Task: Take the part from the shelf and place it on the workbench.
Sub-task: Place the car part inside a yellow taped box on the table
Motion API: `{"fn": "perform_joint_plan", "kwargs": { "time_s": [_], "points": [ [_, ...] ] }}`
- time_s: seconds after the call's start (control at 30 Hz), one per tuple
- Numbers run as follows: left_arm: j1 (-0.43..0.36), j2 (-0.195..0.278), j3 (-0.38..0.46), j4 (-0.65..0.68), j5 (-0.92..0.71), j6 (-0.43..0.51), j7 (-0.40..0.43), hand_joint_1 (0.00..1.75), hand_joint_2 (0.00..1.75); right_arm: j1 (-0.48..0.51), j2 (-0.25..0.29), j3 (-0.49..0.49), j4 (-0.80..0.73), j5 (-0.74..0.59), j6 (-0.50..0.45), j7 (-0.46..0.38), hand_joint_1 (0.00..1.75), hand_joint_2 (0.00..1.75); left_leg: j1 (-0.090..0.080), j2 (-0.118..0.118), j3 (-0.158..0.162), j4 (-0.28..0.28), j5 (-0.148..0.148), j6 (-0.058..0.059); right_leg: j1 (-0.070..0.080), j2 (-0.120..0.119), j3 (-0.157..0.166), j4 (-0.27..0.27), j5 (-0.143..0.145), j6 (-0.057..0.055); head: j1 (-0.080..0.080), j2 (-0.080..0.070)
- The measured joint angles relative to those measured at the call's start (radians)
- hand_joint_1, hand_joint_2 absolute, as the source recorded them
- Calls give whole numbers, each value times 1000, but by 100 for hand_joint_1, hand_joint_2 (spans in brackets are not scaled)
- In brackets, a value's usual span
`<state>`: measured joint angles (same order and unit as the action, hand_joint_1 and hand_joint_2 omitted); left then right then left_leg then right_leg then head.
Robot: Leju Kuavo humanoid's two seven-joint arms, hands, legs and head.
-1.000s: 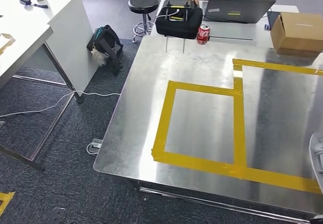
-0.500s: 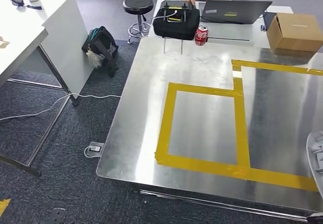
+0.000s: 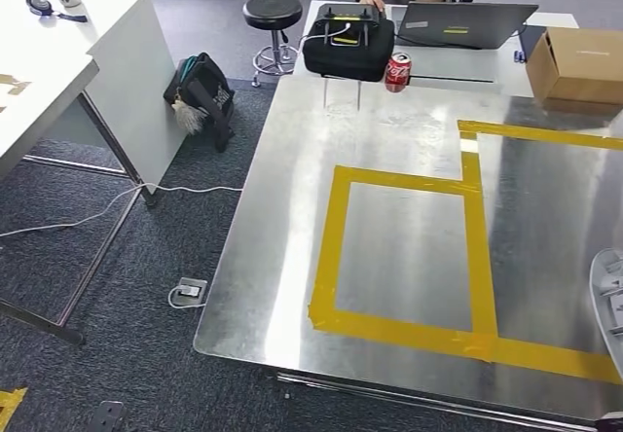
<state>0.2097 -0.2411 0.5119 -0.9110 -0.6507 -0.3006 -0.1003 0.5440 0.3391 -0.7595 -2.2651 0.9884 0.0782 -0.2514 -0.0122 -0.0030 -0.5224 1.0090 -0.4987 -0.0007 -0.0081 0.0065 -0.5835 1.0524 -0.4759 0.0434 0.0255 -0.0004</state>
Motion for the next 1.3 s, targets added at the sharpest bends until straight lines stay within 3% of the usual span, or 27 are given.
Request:
{"fn": "perform_joint_plan", "kwargs": {
  "time_s": [0.07, 0.13, 0.2, 0.27, 0.3, 0.33, 0.4, 0.47, 0.57, 0.7, 0.87, 1.03, 1.17, 1.3],
  "points": [
    [-1, 1, 0, 0, 0, 0, 0, 0, 175, 0, 0, -1, 0, 0, 0, 0, 175, 175, 2, 1, 1, 1, -4, -10, -2, 2, 2, -5, 3, -9, 0, 0],
    [-2, 1, 0, -1, 0, 0, 0, 0, 175, 0, 0, -3, 0, 0, 0, 0, 175, 175, 3, 1, -22, 52, -37, -22, -8, 2, 8, -13, 5, -19, -4, 0],
    [-2, 0, -1, -1, 0, 0, 0, 0, 175, -1, 0, -4, 0, 0, 0, 0, 175, 175, 9, 1, -89, 179, -96, -31, -9, 1, 11, -16, 3, -25, -8, 0],
    [0, 0, 0, -1, 0, 0, 0, 0, 175, -1, 0, -5, 0, 0, 0, 0, 175, 175, 14, 1, -147, 274, -116, -36, -10, 2, 12, -16, 1, -26, -8, 0],
    [0, 0, 0, -1, 0, 0, 0, 0, 175, -1, 0, -5, 0, 0, 0, 0, 175, 175, 15, 1, -151, 268, -95, -37, -11, 3, 14, -16, -1, -26, -8, 0],
    [0, 1, 0, -1, 0, 0, 0, 0, 175, -1, 0, -5, 0, 0, 0, 0, 175, 175, 17, 1, -137, 228, -59, -38, -13, 4, 17, -16, -2, -24, -8, 0],
    [0, 1, 0, -1, 0, 0, 0, 0, 175, -1, 0, -5, 0, 0, 0, 0, 175, 175, 18, 1, -78, 94, 13, -38, -13, 6, 23, -14, -8, -15, -9, 0],
    [-2, 0, 0, -1, 0, 0, 0, 0, 175, 0, 1, -5, 0, 0, 0, 0, 175, 175, 19, -1, -41, 10, 38, -34, -9, 8, 22, -12, -13, -9, -9, 0],
    [-2, -2, -1, -1, -19, 4, 4, 0, 175, -13, -6, -12, 4, 35, 54, 35, 175, 175, 19, -2, -36, -5, 37, -31, -6, 8, 19, -19, -17, -25, -8, 0],
    [-19, -1, -5, 4, -61, 21, 13, 0, 175, -110, -97, -109, 74, 122, 216, 86, 175, 175, 18, -2, -35, -5, 37, -18, -7, 8, 29, -38, -5, -5, -8, 0],
    [-29, 5, -10, 15, -70, 23, 0, 0, 175, -168, -150, -199, 123, 156, 254, 75, 175, 175, 15, -5, -35, -4, 38, -9, -9, 5, 39, -47, 2, 12, -8, 0],
    [-61, 70, -43, 118, -54, 47, -95, 0, 175, -256, -167, -321, 156, 251, 348, -19, 175, 175, 15, -4, -33, -4, 38, -6, -9, 6, 36, -47, 1, 17, -9, 0],
    [-70, 91, -53, 168, -39, 81, -99, 0, 175, -353, -201, -461, 185, 345, 418, -125, 175, 175, 16, -5, -33, -4, 38, -6, -9, 6, 35, -46, 0, 18, -9, 0],
    [-70, 114, -70, 204, -38, 71, -113, 0, 175, -408, -209, -566, 204, 397, 433, -177, 175, 175, 16, -6, -33, -4, 38, -6, -8, 4, 37, -45, 0, 18, -9, 0]
  ]
}}
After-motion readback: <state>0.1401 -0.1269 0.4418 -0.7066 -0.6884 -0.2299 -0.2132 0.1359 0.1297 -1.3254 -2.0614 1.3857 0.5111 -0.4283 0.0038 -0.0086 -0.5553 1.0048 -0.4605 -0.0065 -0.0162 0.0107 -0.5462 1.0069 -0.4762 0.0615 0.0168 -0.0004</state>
